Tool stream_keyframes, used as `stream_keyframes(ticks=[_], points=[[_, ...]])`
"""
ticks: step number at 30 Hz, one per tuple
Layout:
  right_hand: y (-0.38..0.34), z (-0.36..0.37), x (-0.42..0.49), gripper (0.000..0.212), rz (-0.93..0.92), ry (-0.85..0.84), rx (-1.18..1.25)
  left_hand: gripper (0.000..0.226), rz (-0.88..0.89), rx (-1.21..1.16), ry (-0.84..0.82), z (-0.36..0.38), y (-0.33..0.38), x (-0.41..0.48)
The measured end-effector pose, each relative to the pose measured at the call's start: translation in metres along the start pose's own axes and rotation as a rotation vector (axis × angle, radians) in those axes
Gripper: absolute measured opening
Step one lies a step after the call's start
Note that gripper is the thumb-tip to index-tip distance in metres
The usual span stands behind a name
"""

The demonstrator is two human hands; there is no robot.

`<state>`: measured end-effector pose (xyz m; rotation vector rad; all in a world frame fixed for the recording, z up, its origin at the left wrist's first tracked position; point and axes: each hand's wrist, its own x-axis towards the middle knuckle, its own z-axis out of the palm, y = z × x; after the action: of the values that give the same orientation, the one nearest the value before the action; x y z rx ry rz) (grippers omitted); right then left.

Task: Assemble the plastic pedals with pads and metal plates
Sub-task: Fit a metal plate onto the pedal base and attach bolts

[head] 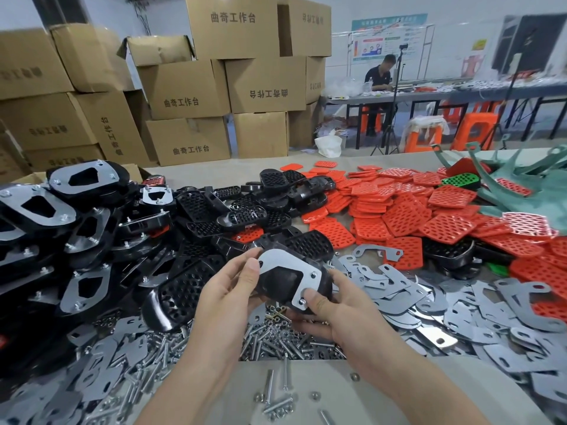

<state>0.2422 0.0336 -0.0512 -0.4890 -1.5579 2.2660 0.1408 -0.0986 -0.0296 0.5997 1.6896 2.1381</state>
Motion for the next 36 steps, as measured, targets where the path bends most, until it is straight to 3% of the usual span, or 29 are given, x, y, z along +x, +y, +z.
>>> stream_keyframes(ticks=[5,9,13,17,23,32,36], points=[[-0.001,-0.001,0.000,0.022,-0.010,-0.014,0.002,0.024,-0.004,0.034,0.019,-0.001,0.004,-0.002],[-0.002,-0.005,0.001,0.053,-0.003,-0.092,0.052,0.031,-0.010,0.042,-0.016,0.003,0.007,-0.005],[-0.004,-0.008,0.004,0.033,-0.048,-0.062,0.099,0.040,-0.104,-0.117,-0.083,0.007,0.010,-0.007],[-0.008,-0.010,0.004,0.031,-0.049,-0.065,0.122,0.035,-0.168,-0.291,-0.177,0.007,0.015,-0.006],[-0.011,-0.009,-0.002,0.033,0.006,-0.168,0.100,0.028,-0.310,-0.426,-0.133,0.004,0.012,-0.002],[-0.012,-0.009,-0.004,0.026,0.015,-0.192,0.107,0.029,-0.321,-0.479,-0.047,0.006,0.016,-0.005],[-0.012,-0.009,-0.004,0.042,0.023,-0.179,0.105,0.022,-0.321,-0.430,-0.018,0.008,0.014,-0.004]])
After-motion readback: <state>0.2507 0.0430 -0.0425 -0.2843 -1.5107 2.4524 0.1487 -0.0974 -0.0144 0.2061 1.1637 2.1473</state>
